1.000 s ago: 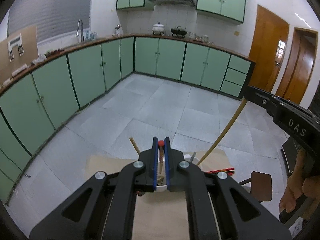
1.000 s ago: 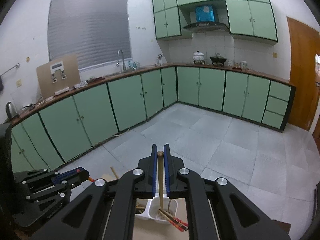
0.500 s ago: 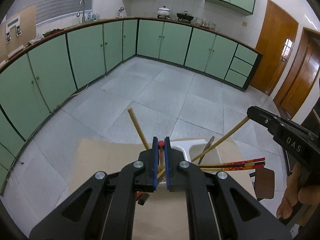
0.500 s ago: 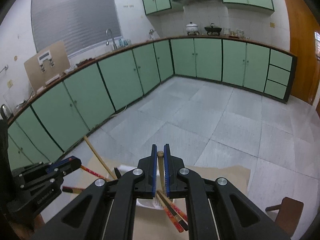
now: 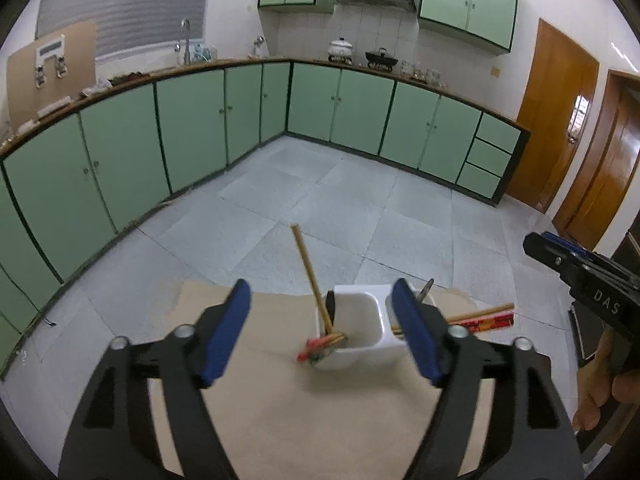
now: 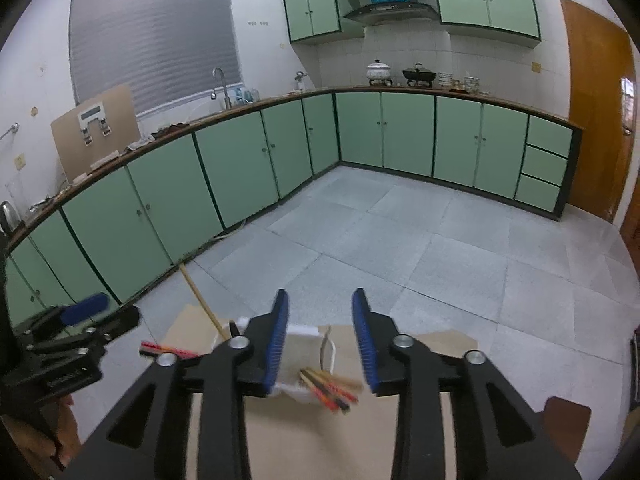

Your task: Organize utensils

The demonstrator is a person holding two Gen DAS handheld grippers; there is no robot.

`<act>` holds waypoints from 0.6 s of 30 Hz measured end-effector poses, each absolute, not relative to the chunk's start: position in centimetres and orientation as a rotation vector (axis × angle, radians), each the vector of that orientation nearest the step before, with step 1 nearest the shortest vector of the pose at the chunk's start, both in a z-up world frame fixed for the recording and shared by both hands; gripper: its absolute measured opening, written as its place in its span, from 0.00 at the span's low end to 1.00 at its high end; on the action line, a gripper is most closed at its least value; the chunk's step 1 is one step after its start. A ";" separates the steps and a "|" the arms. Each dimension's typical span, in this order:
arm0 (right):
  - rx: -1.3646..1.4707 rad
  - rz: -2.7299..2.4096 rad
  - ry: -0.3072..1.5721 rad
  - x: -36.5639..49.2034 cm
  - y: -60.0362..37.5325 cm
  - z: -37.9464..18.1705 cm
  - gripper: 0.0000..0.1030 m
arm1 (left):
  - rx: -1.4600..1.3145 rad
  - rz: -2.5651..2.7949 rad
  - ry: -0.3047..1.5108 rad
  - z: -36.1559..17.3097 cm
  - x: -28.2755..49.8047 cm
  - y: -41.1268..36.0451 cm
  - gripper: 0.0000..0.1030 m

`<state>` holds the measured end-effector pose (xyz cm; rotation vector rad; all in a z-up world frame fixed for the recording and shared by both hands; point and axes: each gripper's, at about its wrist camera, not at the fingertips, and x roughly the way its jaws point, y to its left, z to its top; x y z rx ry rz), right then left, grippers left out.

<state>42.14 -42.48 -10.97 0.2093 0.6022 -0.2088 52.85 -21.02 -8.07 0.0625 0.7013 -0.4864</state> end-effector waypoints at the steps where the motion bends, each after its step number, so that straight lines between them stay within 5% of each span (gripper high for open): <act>1: 0.195 -0.227 0.604 41.4 -42.1 -11.1 0.46 | 0.076 -0.480 0.689 -8.1 52.0 -20.7 0.80; 3: 0.181 -0.256 0.601 40.2 -41.6 -11.3 0.60 | 0.099 -0.478 0.668 -8.1 50.4 -20.1 0.84; 14: 0.174 -0.323 0.616 31.6 -38.3 -13.4 0.92 | 0.127 -0.460 0.663 -9.8 41.5 -15.2 0.93; 18: 0.118 -0.355 0.572 27.9 -36.0 -13.6 0.94 | 0.099 -0.452 0.653 -10.0 38.4 -13.2 0.93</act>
